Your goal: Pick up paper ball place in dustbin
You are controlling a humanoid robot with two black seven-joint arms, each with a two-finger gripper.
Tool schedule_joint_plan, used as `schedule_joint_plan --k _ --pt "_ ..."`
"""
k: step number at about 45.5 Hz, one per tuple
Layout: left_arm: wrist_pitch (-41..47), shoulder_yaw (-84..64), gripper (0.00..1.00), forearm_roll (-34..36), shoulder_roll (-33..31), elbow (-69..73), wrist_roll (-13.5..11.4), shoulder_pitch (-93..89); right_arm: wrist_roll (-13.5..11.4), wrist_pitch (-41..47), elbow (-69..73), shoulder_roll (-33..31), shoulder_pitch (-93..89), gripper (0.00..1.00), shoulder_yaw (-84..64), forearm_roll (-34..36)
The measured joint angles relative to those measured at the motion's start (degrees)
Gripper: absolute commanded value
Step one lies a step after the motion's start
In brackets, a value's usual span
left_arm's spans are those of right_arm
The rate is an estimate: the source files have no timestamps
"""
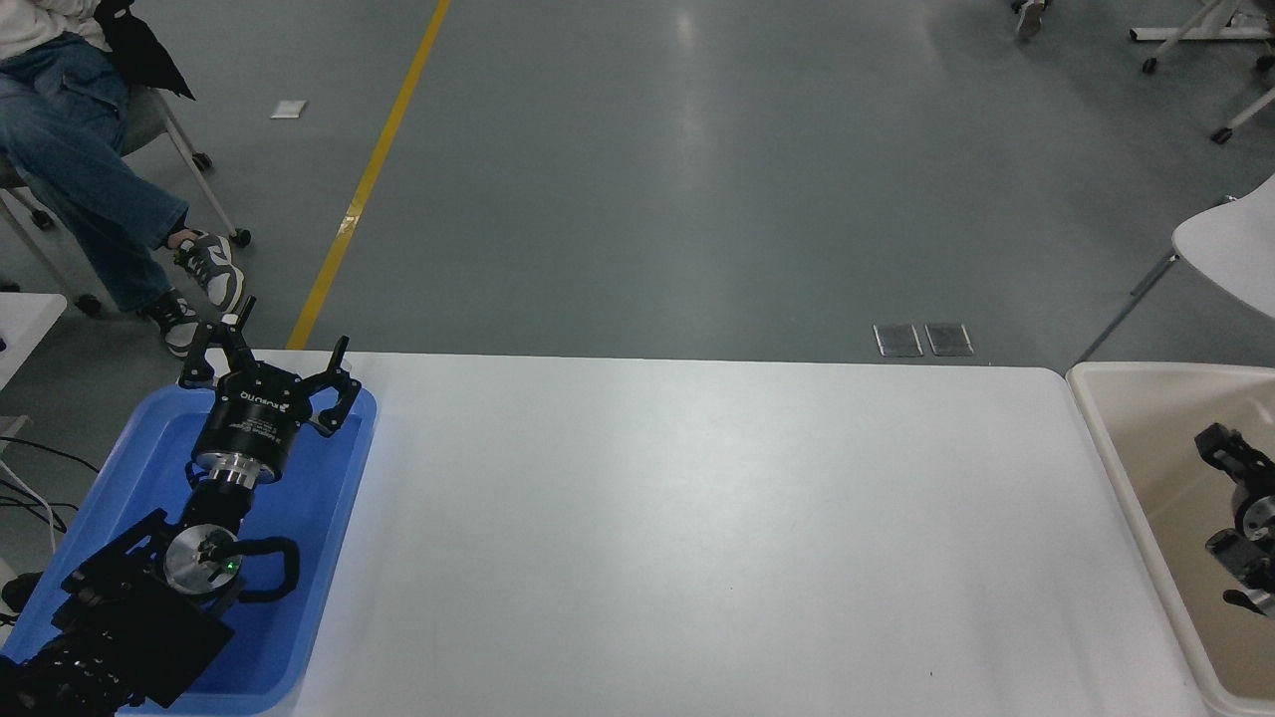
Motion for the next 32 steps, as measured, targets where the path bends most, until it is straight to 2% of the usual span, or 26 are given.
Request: schedule_joint_plan --k 16,20,28,32 --pt "0.00 -0.05 1.00 -0.02 0.02 0.04 0.00 0.01 2.06 0.51 4.67 2.03 5.89 1.00 35.84 -0.43" --pt "0.00 -0.07 1.00 -0.01 0.02 0.03 0.00 0.03 4.55 0.64 9.75 0.95 6.48 1.00 45.25 -1.83" --pt "0.02 -0.08 1.00 0.01 0.02 0.04 0.00 0.04 13.87 1.00 22.28 -0.05 3.55 1.00 66.31 -8.74" --pt "0.03 -0.08 1.00 0.01 0.03 0.03 -0.01 0.05 17.37 2.07 28.73 0.21 0.67 1.00 75.83 -12.65"
